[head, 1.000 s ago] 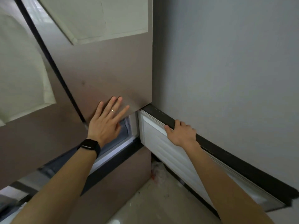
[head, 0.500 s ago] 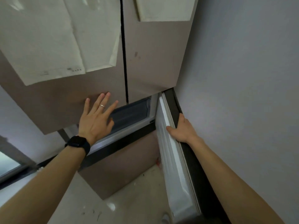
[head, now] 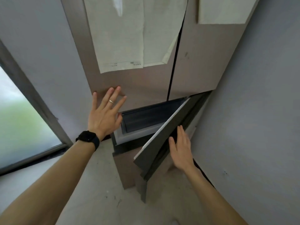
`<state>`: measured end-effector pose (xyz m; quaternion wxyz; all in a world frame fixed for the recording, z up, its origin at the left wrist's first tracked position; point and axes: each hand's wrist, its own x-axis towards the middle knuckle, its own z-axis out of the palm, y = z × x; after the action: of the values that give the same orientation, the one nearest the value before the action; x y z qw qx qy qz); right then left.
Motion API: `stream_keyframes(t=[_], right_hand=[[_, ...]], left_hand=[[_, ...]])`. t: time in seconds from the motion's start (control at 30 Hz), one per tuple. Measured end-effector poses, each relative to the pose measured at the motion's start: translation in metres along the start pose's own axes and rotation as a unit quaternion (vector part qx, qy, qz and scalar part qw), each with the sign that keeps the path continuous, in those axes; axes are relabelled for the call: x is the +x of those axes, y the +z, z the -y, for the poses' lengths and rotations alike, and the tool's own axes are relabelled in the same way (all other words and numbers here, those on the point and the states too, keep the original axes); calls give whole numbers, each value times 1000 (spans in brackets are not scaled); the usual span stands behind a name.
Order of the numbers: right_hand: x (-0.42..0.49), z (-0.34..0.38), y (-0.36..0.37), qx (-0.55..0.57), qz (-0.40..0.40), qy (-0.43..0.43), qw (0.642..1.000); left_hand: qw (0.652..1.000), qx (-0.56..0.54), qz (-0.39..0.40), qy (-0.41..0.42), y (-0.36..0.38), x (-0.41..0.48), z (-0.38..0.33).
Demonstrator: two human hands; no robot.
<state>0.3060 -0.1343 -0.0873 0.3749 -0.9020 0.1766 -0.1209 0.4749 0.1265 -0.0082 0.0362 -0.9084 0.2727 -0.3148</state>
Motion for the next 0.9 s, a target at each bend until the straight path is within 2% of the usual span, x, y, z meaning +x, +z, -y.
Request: stream_keyframes(t=[0.13,0.23,0.3,0.37,0.47,0.5,0.6,0.67,0.9], right_hand=[[7,17,25,28,-12,22,999],[12,39,46,101,-59,57,992],[13,50,58,193,-75,135,969],[14,60,67,280,-56,238,929],[15,67,80,347,-32,272,897],[15,70,85,360,-31,262,895],[17,75,101,396,-13,241,886],[21,79,107,406,6,239,882],[43,94,116,373,24,228,899]], left_hand=[[999,-18,-8,-47,-1,-7,9],[988,-79,-32,-131,-3,-13,8],[967,-147,-79,-192,-4,-17,4],[936,-216,-125,-247,-6,-17,1],[884,-325,-113,-317,-10,-12,2],[882,-327,-107,-323,-10,-10,4],[913,-269,-107,-289,-10,-5,8],[921,-265,-96,-270,-9,-2,7],[917,-253,-72,-301,0,5,5]])
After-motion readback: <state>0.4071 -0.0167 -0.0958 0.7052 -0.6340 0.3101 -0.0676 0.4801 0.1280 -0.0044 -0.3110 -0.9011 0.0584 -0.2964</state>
